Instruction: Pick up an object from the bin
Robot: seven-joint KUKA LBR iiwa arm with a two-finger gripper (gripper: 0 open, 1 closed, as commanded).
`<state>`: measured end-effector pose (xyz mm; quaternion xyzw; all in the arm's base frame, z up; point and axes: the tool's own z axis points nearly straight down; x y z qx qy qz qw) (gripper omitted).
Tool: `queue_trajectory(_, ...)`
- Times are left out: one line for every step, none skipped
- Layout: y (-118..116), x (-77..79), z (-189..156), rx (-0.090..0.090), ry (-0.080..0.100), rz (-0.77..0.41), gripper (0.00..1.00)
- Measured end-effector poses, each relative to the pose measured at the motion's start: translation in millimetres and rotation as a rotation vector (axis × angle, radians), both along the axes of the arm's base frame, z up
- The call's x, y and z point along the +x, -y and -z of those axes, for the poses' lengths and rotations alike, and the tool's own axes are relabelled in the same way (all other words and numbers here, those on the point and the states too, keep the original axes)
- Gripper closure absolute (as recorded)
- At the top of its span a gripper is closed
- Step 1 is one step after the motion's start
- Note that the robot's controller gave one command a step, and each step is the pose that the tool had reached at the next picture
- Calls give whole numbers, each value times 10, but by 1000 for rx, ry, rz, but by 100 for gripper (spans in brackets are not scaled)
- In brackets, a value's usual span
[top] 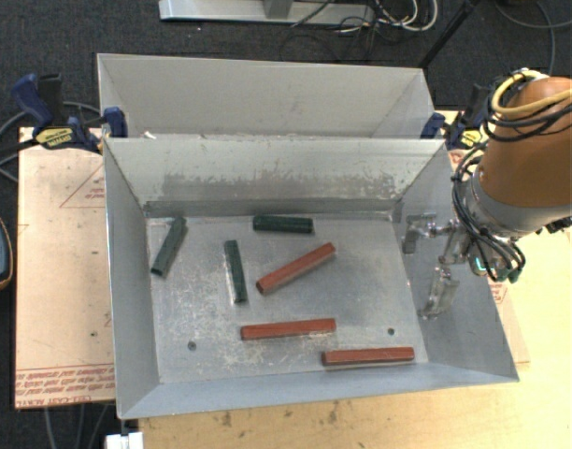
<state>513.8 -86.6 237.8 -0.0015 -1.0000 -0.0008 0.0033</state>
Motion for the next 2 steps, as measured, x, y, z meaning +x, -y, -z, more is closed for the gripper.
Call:
queue_trajectory(-904, -323, 1081, 3, -3, 53, 0)
queue_trajectory(-1078, -225, 1685, 0, 15, -40, 0)
